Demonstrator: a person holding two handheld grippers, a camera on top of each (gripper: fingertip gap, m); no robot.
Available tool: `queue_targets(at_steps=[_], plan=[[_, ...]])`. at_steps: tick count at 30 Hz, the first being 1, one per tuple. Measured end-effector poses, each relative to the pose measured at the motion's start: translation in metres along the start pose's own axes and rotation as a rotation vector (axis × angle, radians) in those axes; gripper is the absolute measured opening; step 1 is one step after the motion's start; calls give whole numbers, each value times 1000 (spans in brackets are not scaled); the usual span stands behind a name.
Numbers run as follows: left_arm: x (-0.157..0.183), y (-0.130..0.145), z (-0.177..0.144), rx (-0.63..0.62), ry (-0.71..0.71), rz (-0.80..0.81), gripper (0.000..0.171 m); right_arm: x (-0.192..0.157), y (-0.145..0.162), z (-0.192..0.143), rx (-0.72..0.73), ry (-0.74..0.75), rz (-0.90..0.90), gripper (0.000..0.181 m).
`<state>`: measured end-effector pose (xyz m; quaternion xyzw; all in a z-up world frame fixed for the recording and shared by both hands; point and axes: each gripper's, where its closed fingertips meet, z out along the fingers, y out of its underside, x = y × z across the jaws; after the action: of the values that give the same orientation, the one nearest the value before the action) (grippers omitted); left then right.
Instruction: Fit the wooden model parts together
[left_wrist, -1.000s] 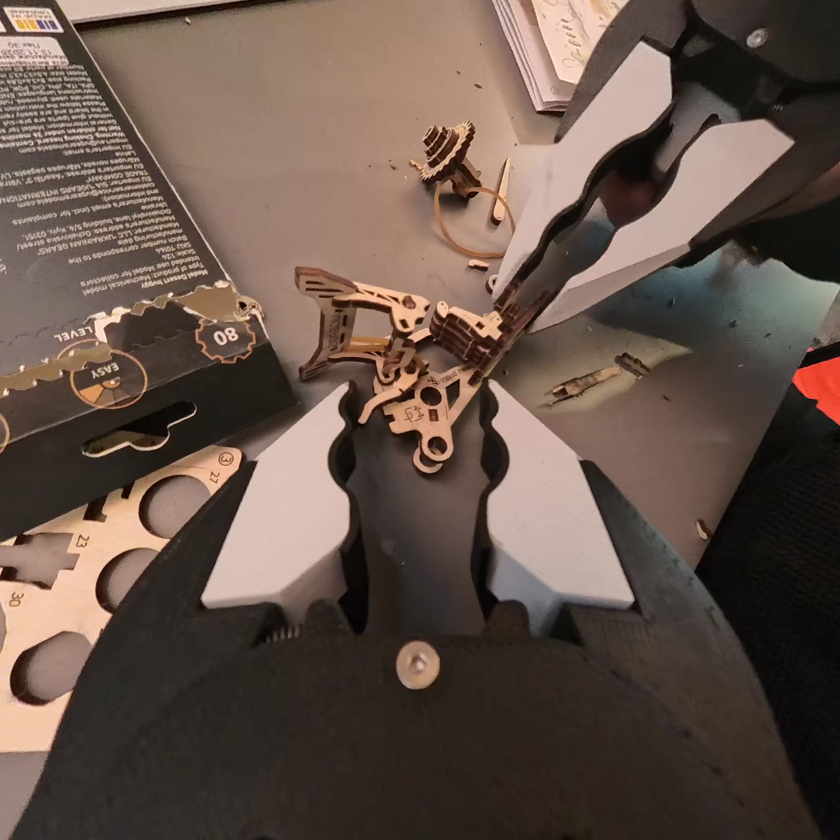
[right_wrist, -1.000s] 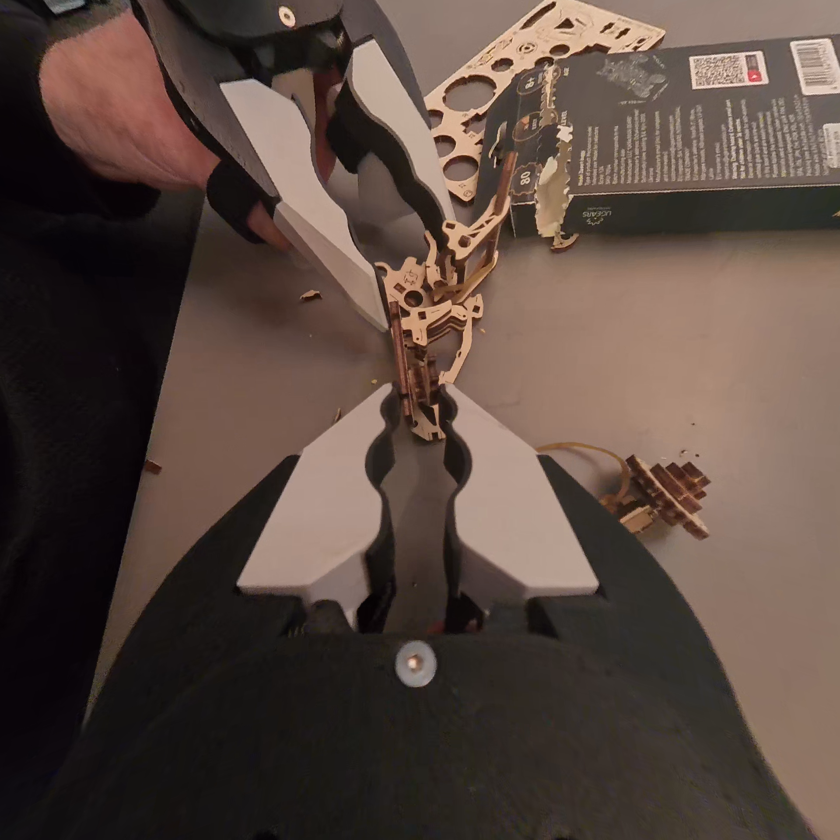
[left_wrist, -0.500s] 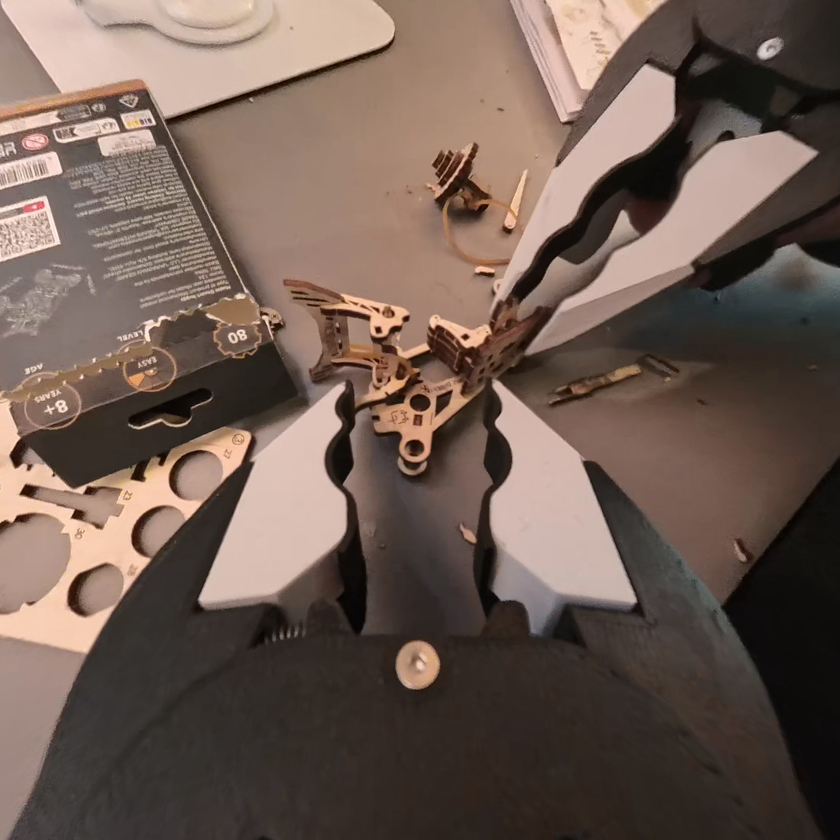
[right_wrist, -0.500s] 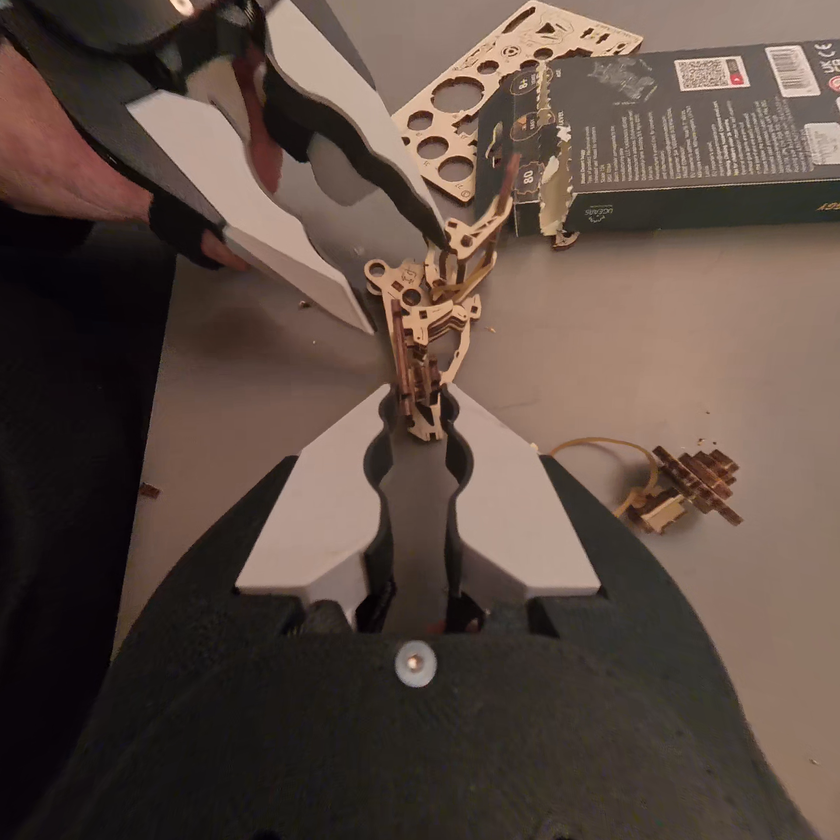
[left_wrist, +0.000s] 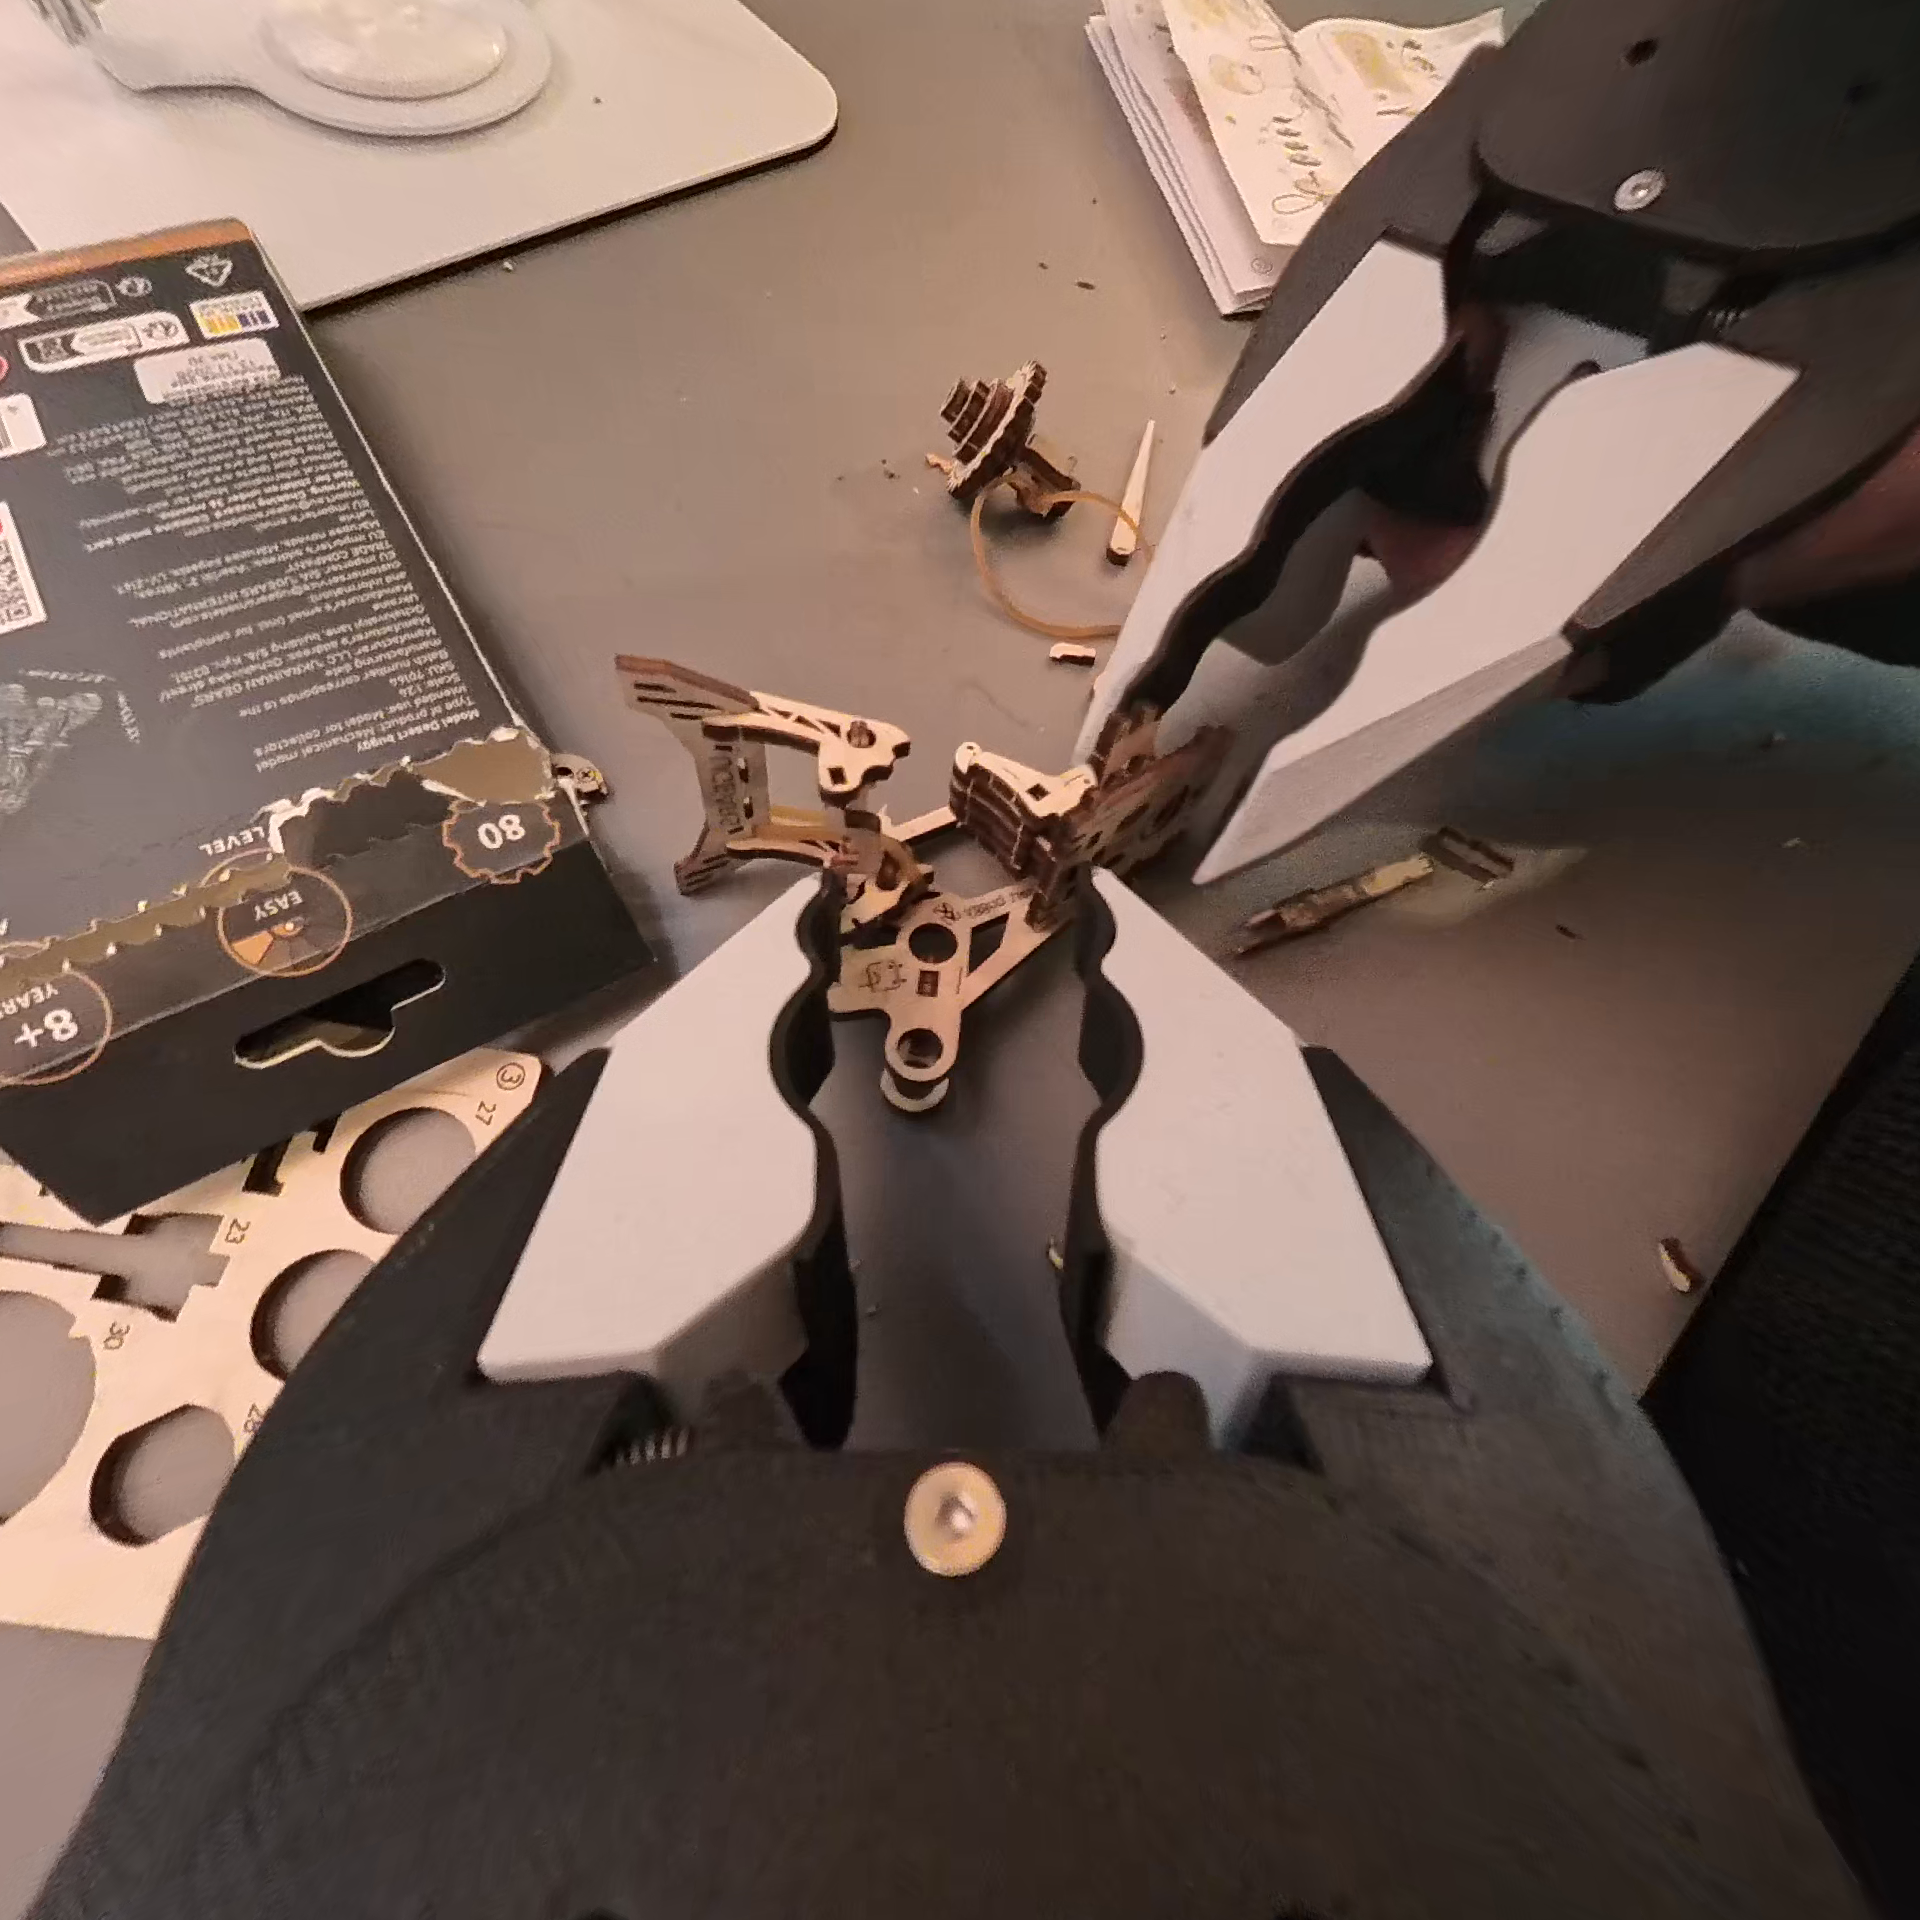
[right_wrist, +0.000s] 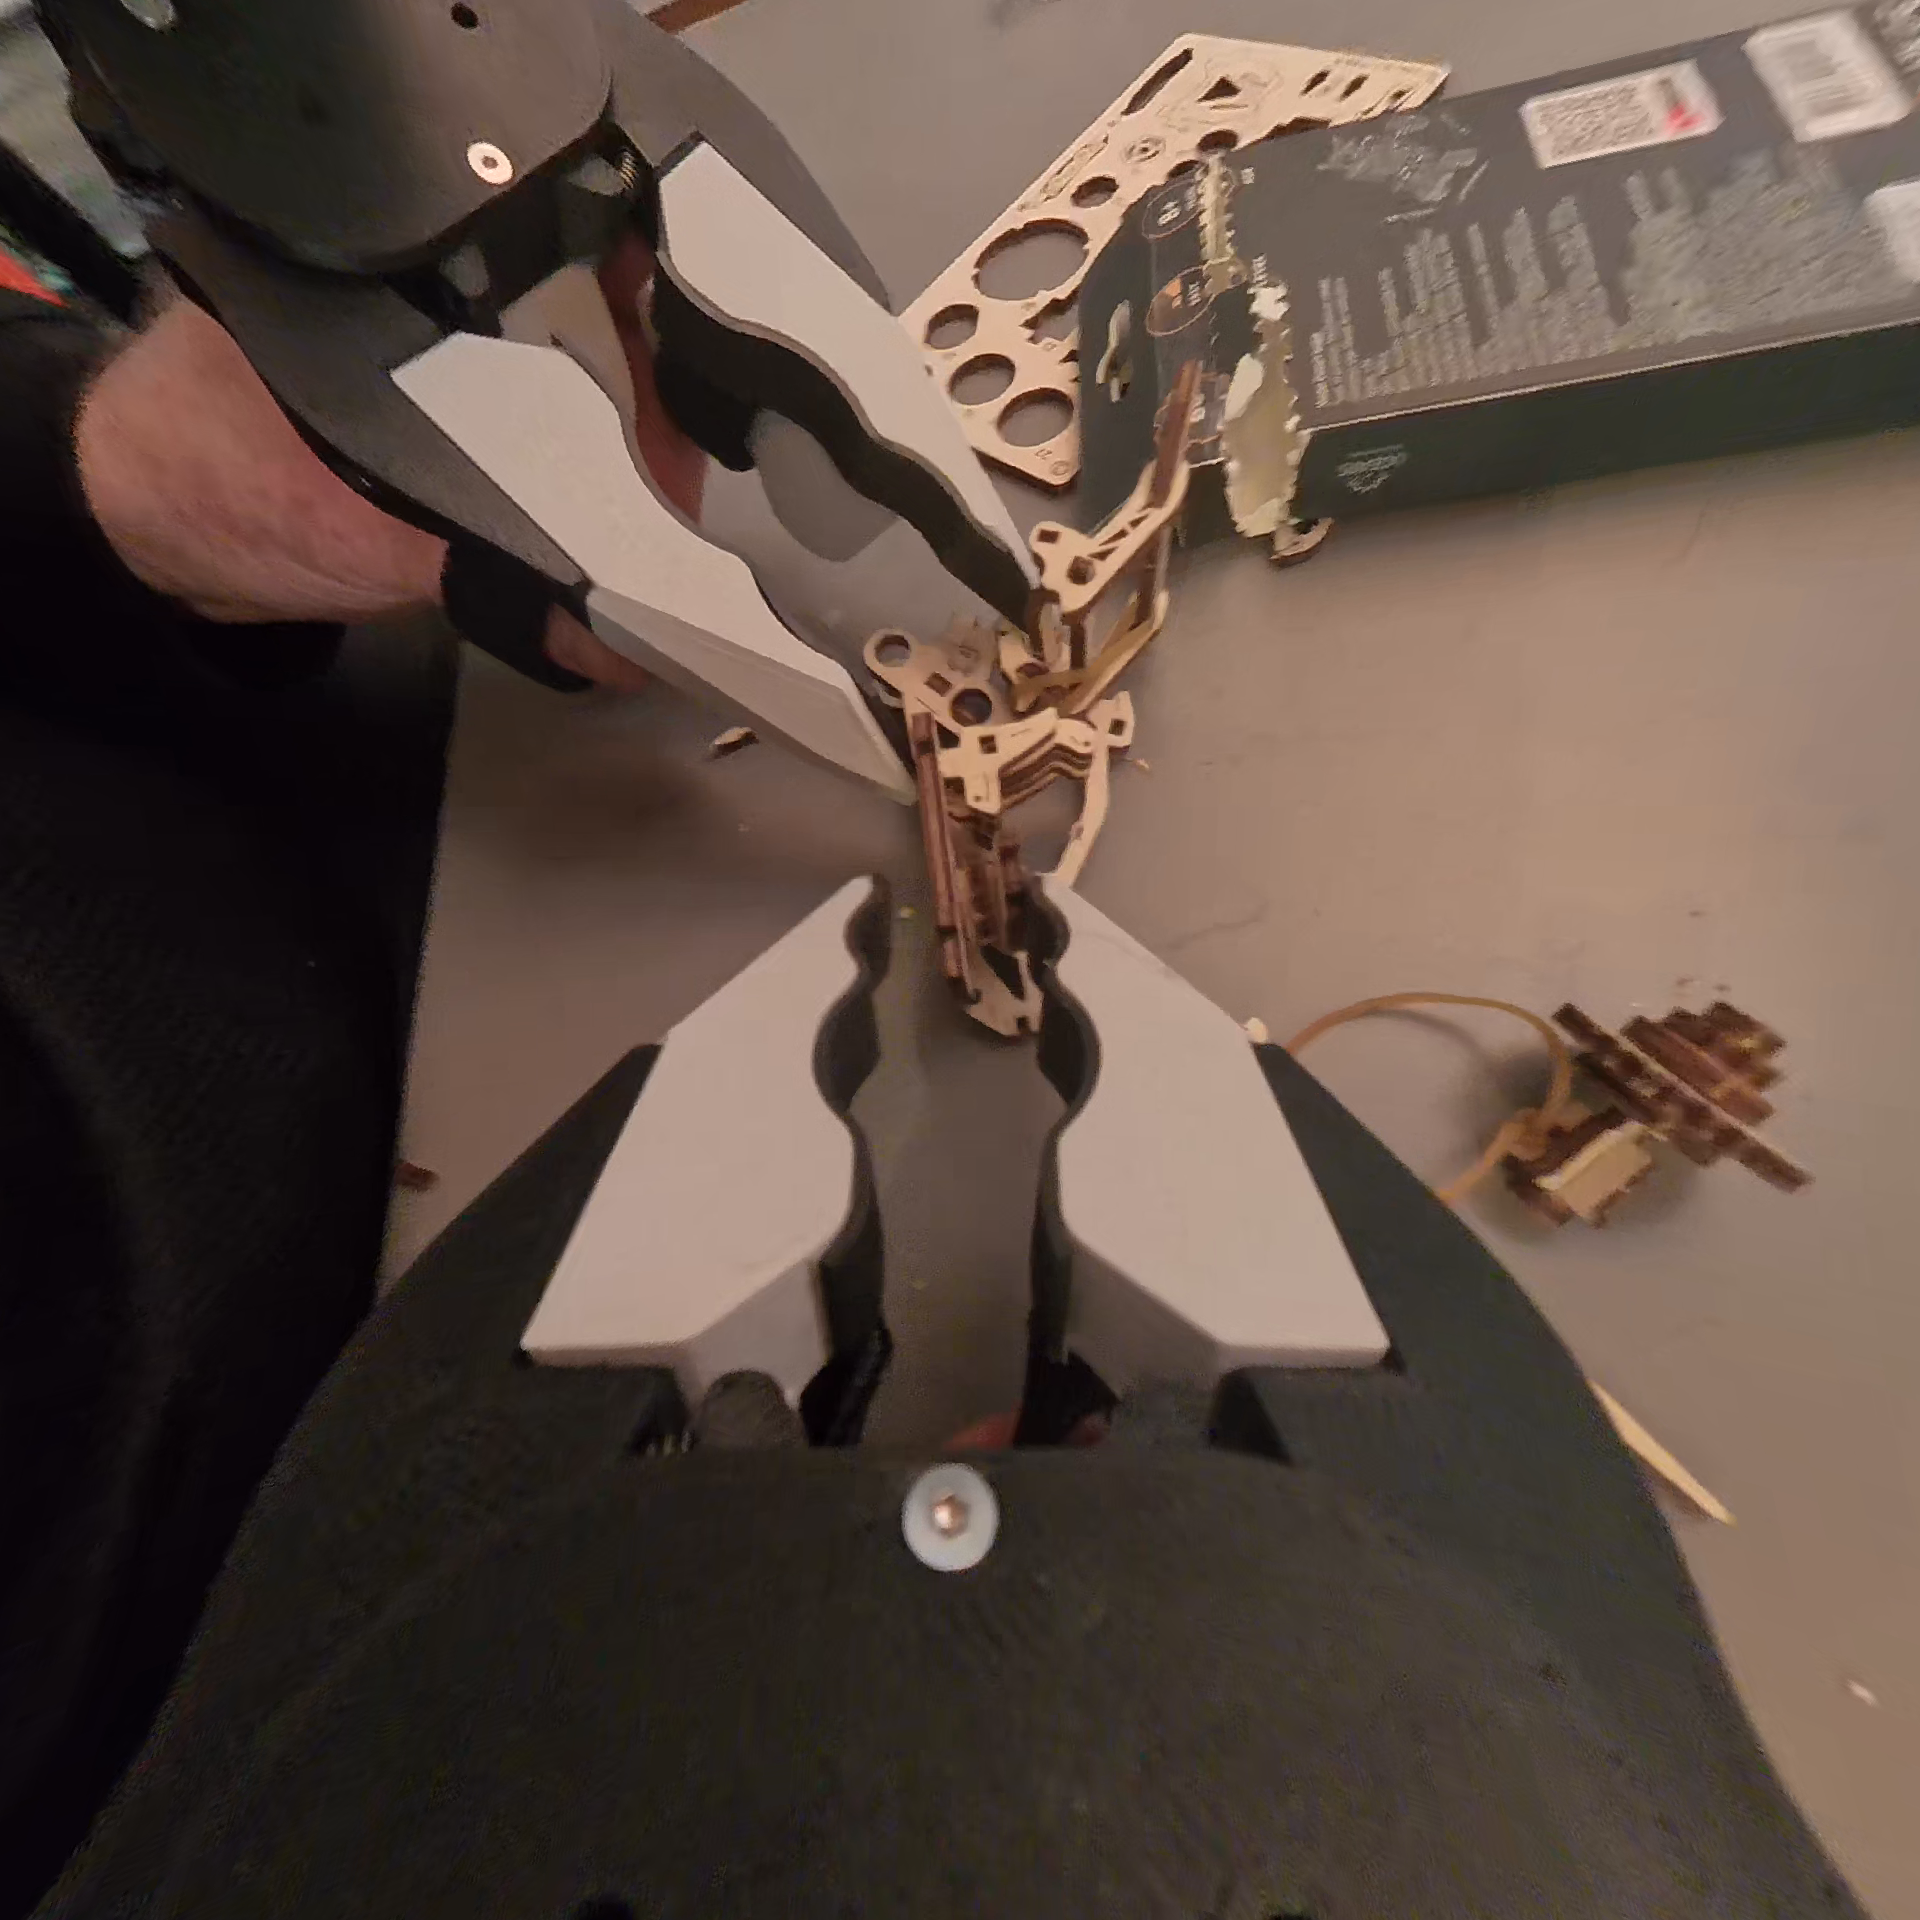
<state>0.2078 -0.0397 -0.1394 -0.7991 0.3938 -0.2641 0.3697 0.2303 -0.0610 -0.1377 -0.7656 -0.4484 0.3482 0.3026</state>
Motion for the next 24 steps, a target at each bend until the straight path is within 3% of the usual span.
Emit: queue_targets(at_steps=[1, 3, 13, 16, 24], plan=[[0, 0, 0, 1, -4, 7, 43, -1, 0, 1, 1, -4, 12, 26], [1, 0, 0, 1, -4, 17, 43, 3, 2, 1, -15, 44, -30, 13], [2, 0, 0, 1, 2, 29, 43, 1, 2, 2, -11, 79, -41, 13], [0, 0, -1, 4, -5, 26, 43, -4, 2, 3, -13, 51, -1, 30], [9, -8, -16, 45, -44, 65, 37, -5, 5, -10, 13, 28, 53, 34]])
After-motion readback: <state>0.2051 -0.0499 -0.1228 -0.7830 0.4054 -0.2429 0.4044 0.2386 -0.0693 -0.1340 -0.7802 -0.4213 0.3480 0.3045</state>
